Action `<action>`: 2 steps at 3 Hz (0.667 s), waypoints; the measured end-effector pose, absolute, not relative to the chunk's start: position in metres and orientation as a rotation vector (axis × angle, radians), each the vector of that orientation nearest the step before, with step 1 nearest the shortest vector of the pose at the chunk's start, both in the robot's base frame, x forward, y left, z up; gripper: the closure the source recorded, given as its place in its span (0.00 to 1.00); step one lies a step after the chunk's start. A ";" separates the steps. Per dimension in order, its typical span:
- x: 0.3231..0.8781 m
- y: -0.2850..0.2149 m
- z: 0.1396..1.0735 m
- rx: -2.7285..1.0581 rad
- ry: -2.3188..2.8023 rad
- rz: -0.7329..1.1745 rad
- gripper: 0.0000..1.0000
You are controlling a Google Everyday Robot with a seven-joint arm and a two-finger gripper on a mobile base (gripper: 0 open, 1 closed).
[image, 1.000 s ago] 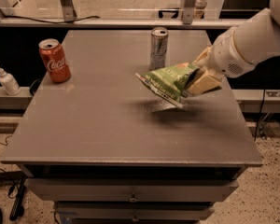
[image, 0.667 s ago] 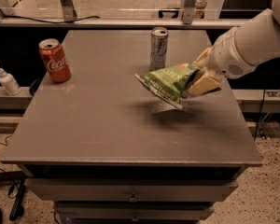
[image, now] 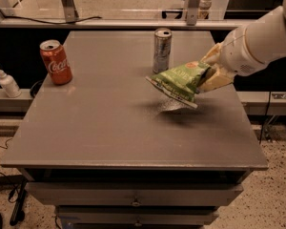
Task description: Move green jalapeno chip bag near redbull can
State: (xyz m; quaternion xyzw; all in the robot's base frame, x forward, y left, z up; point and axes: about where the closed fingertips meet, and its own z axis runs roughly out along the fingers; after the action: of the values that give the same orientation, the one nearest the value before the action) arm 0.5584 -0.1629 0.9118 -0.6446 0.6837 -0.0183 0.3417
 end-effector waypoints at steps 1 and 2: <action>0.587 -0.183 0.918 -1.726 1.705 -0.166 1.00; 0.618 -0.199 0.912 -1.761 1.676 -0.230 1.00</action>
Offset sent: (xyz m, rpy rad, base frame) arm 0.0999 -0.0581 -0.0109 -0.1752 -0.1511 0.0610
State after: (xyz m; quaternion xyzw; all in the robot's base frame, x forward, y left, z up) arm 0.6182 -0.1988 0.9118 -0.6775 0.6448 -0.0886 0.3426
